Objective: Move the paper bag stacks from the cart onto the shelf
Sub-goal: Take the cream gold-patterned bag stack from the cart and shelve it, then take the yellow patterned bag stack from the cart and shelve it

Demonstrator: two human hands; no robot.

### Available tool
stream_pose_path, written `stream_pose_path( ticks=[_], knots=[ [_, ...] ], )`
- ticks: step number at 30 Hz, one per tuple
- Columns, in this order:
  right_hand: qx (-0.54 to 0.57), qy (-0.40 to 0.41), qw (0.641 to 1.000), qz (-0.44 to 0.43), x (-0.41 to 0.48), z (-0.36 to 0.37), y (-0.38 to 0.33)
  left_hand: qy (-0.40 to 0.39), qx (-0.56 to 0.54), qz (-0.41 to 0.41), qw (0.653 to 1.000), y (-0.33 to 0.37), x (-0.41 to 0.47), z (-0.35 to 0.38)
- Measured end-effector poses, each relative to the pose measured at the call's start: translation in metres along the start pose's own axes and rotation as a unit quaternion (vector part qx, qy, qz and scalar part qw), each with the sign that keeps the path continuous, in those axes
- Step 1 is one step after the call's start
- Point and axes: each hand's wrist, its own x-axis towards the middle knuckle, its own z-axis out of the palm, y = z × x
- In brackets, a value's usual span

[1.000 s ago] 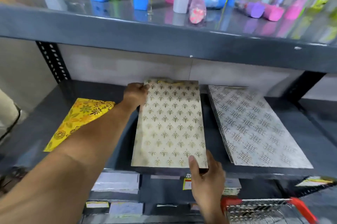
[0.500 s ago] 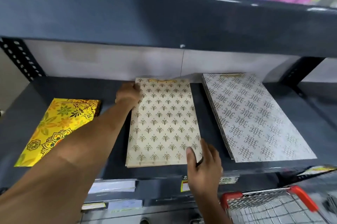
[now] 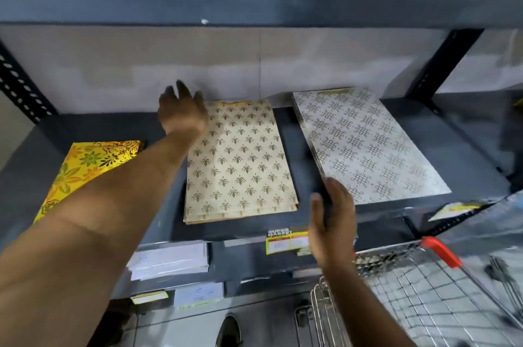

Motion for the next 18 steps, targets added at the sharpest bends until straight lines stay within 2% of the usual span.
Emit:
stream_pose_path(
  ticks=[2, 4, 7, 8, 10, 12, 16, 18],
  knots=[
    [-0.012, 0.046, 0.999, -0.011, -0.008, -0.038, 0.025, 0.060, 0.003, 0.134, 0.989, 0.026, -0.023, -0.010],
    [-0.051, 0.104, 0.993, -0.018, -0.025, -0.087, 0.057, 0.068, -0.015, 0.241, 0.968, 0.063, -0.058, -0.011],
    [-0.137, 0.154, 0.977, 0.049, -0.056, -0.160, 0.118, 0.023, -0.059, 0.387, 0.920, 0.118, -0.127, 0.004],
    [-0.142, 0.154, 0.977, 0.043, -0.061, -0.170, 0.126, 0.019, -0.061, 0.414, 0.908, 0.123, -0.141, 0.009],
    [-0.184, 0.145, 0.965, 0.115, -0.093, -0.214, 0.160, -0.042, -0.087, 0.496, 0.863, 0.159, -0.204, 0.032],
    [-0.226, 0.137, 0.956, 0.124, -0.125, -0.239, 0.190, -0.116, -0.081, 0.539, 0.831, 0.186, -0.264, 0.055],
    [-0.252, 0.100, 0.940, 0.207, -0.196, -0.268, 0.243, -0.260, -0.042, 0.595, 0.759, 0.220, -0.372, 0.106],
    [-0.248, 0.075, 0.924, 0.280, -0.225, -0.272, 0.265, -0.303, -0.046, 0.592, 0.745, 0.226, -0.413, 0.128]
  ],
)
